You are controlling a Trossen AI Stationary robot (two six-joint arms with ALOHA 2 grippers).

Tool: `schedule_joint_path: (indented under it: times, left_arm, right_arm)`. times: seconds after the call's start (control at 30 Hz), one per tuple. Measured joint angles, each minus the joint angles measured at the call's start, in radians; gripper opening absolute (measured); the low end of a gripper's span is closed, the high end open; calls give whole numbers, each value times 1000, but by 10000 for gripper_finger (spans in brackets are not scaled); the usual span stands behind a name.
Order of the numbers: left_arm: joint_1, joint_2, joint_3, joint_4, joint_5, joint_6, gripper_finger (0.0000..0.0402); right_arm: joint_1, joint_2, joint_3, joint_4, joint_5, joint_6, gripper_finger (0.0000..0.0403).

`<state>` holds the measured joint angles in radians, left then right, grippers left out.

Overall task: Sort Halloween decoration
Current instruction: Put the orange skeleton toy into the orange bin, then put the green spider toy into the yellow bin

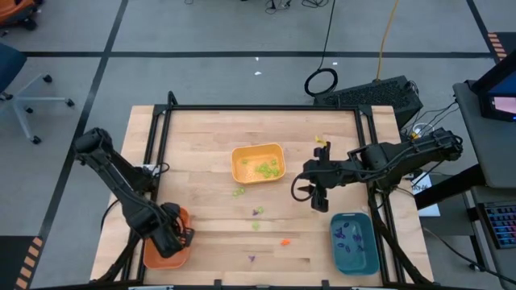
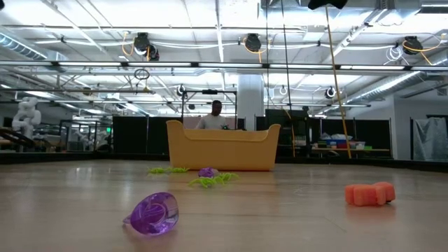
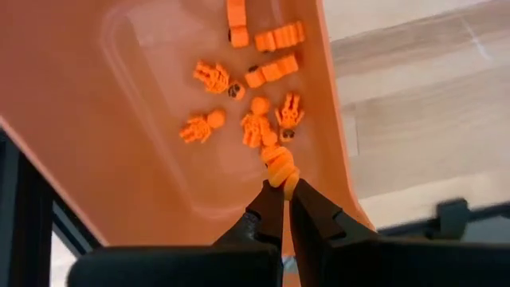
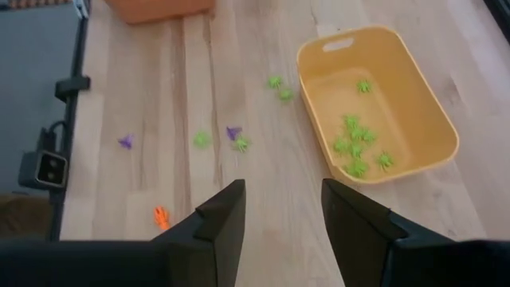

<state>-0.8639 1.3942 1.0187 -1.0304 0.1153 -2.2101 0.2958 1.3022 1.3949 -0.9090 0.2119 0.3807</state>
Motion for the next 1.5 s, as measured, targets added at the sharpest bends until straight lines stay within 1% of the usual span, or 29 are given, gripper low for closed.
schedule_joint_path:
  times: [0.13, 0.27, 0.37, 0.53, 0.67, 0.73, 0.8, 0.9, 0.93, 1.03, 1.13, 1.27, 1.4, 1.5]
  left_arm:
    - [14, 43, 0, 5, -9, 20, 13]
    - [34, 70, 0, 16, -10, 19, 35]
    - [48, 73, 0, 32, -4, 18, 67]
    - [59, 62, 5, 27, 2, 18, 130]
    - [58, 47, 49, -6, -1, 37, 171]
    - [58, 30, 101, -42, -33, 46, 186]
    - [57, 21, 163, -118, -78, 46, 196]
    - [57, 13, 269, -243, -162, 54, 200]
    - [59, 13, 299, -281, -205, 73, 201]
    - [82, 13, 361, -312, -335, 201, 201]
    - [126, 13, 377, -305, -414, 377, 201]
    - [204, 18, 377, -255, -478, 640, 201]
    - [278, 25, 372, -220, -564, 862, 201]
    - [344, 24, 361, -162, -563, 1070, 201]
  right_arm:
    - [0, 0, 0, 50, 0, 0, 151]
    - [0, 0, 0, 92, 0, 0, 151]
    - [0, 0, 0, 101, 0, 0, 151]
    - [0, 0, 0, 95, -3, 0, 151]
    - [1, 0, 0, 92, -13, 14, 151]
    - [1, 0, 0, 91, -30, 24, 151]
    - [1, 0, 0, 90, -30, 26, 151]
    - [1, 0, 0, 91, -30, 26, 151]
    - [1, 0, 0, 90, -30, 26, 151]
    - [1, 1, 0, 91, -23, 26, 151]
    - [1, 11, 0, 99, 0, 34, 151]
    - [1, 41, 0, 132, -1, 56, 151]
    - [1, 85, 0, 163, -2, 93, 151]
    - [-2, 118, 0, 164, -3, 178, 151]
